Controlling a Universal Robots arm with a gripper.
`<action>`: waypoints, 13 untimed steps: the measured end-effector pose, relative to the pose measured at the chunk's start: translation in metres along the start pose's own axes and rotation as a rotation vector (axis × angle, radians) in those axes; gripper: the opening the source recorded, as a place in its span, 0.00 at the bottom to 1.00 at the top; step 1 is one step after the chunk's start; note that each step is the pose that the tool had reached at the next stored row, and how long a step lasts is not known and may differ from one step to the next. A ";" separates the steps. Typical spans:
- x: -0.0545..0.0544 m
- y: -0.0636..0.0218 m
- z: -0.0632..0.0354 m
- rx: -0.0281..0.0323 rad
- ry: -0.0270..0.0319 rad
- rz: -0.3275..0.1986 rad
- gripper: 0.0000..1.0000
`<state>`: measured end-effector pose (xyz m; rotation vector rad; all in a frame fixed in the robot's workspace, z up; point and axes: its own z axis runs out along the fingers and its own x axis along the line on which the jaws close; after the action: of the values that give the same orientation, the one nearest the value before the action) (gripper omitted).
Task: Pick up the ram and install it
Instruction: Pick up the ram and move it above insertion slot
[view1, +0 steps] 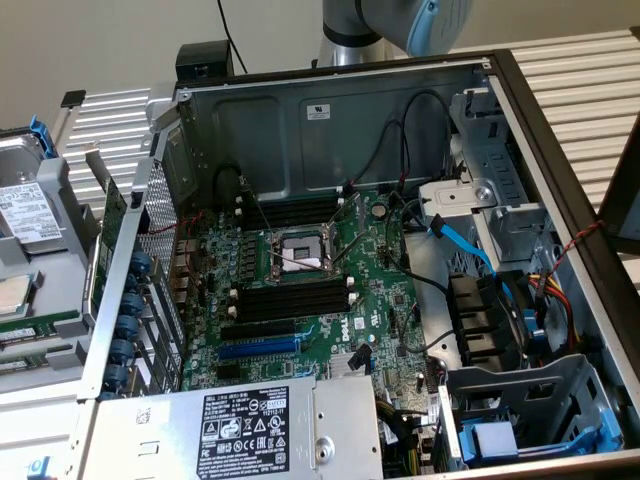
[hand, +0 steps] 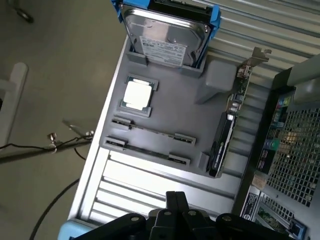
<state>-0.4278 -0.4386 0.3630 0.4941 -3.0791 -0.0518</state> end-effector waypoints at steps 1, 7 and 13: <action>0.000 0.0000 0.0007 0.0003 0.0007 -0.018 0.11; 0.000 -0.0001 0.0038 0.0022 0.0047 -0.127 0.11; 0.000 -0.0002 0.0063 0.0041 0.0086 -0.235 0.11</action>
<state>-0.4278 -0.4385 0.3567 0.8514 -2.9962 -0.0472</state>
